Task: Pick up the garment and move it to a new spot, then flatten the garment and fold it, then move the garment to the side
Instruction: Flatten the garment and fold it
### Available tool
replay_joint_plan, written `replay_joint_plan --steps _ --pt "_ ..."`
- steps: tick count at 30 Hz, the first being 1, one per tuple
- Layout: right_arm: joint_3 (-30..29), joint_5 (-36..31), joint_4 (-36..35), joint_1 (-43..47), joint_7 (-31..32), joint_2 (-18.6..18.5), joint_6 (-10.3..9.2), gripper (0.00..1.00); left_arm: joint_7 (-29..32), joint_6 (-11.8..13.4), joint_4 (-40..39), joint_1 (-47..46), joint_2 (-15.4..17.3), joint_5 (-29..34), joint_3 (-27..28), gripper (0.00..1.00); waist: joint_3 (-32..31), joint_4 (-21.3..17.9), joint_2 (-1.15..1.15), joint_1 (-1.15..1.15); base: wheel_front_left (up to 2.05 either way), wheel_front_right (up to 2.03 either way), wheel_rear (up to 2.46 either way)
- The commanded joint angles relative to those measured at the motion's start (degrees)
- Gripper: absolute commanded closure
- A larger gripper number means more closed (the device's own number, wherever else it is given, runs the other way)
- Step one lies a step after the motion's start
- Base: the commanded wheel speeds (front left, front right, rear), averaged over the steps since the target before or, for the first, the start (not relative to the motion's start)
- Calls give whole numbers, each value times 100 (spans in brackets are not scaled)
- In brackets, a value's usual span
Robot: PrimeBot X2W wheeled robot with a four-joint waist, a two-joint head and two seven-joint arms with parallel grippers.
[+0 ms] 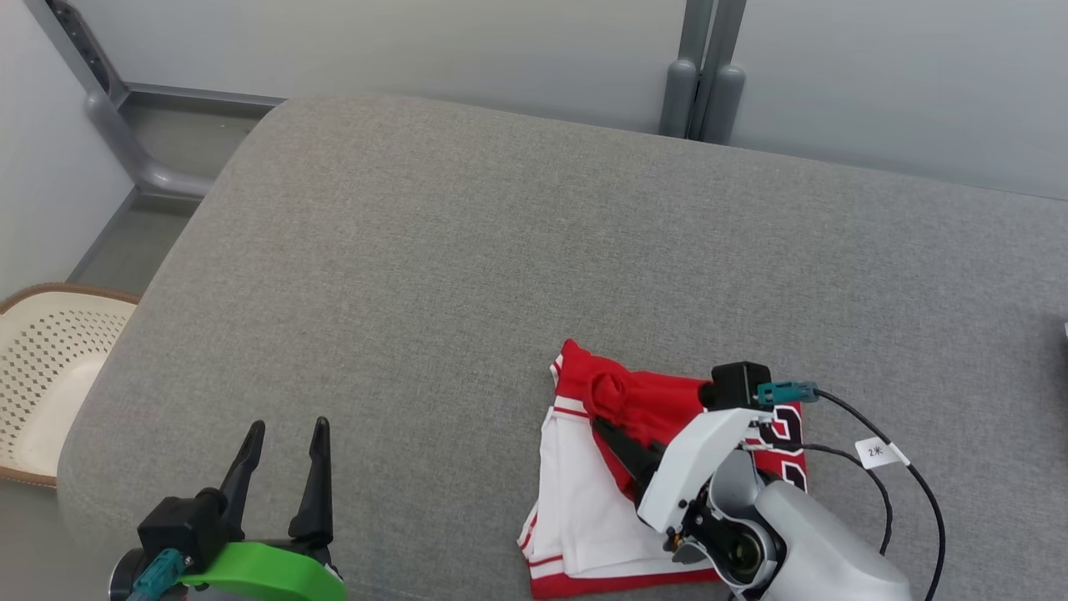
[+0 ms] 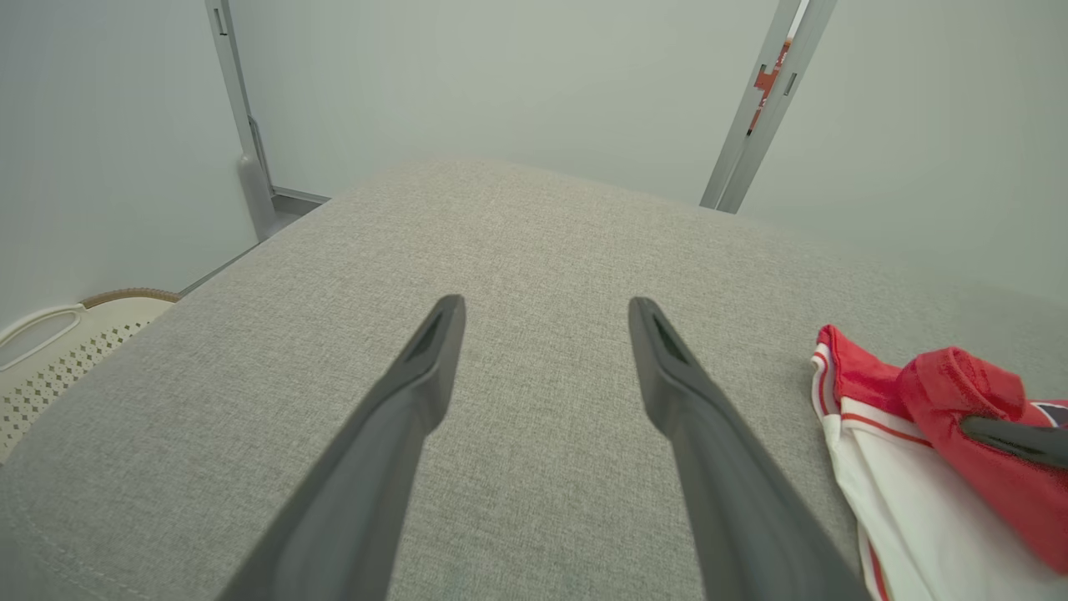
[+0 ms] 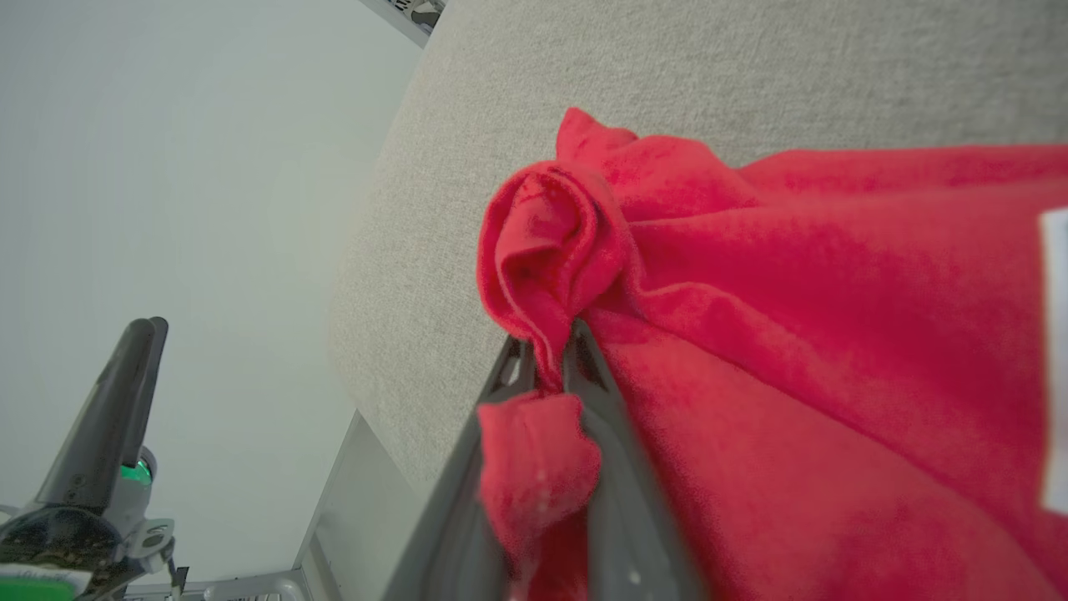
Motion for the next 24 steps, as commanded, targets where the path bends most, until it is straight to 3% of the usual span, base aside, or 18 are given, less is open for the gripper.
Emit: replay_joint_plan --steps 1,2,6,11,24 --pt "58 38 77 -84 -71 24 2 40 -31 -14 24 -88 3 5 2 0 5 -34 0 0 0 0 0" --pt "109 68 140 -129 -121 34 2 0 -33 -26 45 -103 6 -2 11 0 4 -58 0 0 0 0 0" --pt "290 289 54 -224 -197 18 2 0 -40 -22 100 -93 7 -8 45 0 -47 -175 0 0 0 0 0" --pt "344 624 -493 -259 -311 -327 1 0 -46 11 103 21 27 -4 99 0 -201 -361 0 0 0 0 0" --pt "-347 -130 -1153 -46 -1590 -1889 1 0 -38 71 -232 340 -61 85 360 0 -491 -837 0 0 0 0 0"
